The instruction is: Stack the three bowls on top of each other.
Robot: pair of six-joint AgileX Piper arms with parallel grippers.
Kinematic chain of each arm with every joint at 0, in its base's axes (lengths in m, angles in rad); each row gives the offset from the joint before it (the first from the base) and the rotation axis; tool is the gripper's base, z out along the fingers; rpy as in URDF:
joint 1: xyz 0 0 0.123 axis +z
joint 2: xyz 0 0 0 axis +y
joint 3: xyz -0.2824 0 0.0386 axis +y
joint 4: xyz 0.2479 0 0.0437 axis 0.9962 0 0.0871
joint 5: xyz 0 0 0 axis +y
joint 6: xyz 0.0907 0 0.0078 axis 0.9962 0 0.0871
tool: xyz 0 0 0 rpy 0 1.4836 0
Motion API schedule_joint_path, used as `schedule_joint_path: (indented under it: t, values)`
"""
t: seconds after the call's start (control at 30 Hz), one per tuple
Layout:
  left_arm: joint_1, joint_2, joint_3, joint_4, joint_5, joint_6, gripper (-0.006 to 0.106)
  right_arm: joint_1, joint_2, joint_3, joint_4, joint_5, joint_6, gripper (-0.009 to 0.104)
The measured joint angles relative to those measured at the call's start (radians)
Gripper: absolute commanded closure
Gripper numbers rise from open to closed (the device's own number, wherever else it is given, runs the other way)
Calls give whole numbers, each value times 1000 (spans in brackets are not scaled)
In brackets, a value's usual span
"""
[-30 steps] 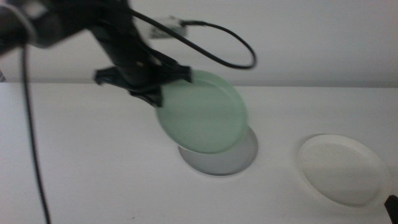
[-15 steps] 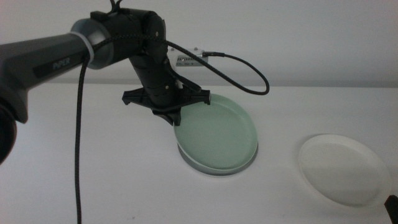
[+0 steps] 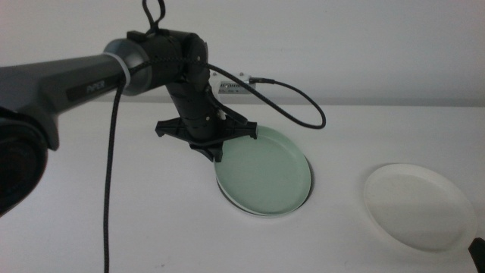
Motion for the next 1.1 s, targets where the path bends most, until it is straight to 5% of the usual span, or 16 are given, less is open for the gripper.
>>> schedule_joint_path:
  t: [0.37,0.63,0.83,1.1]
  values:
    - [2,-57,-1,12,11,107,6,0,0,0,0,0,0,2]
    - [46,-444,2,-40,168,269,7,0,0,0,0,0,0,2]
    - [61,-697,192,-176,157,383,7,0,0,0,0,0,0,2]
    - [62,-805,332,-213,83,396,7,0,0,0,0,0,0,2]
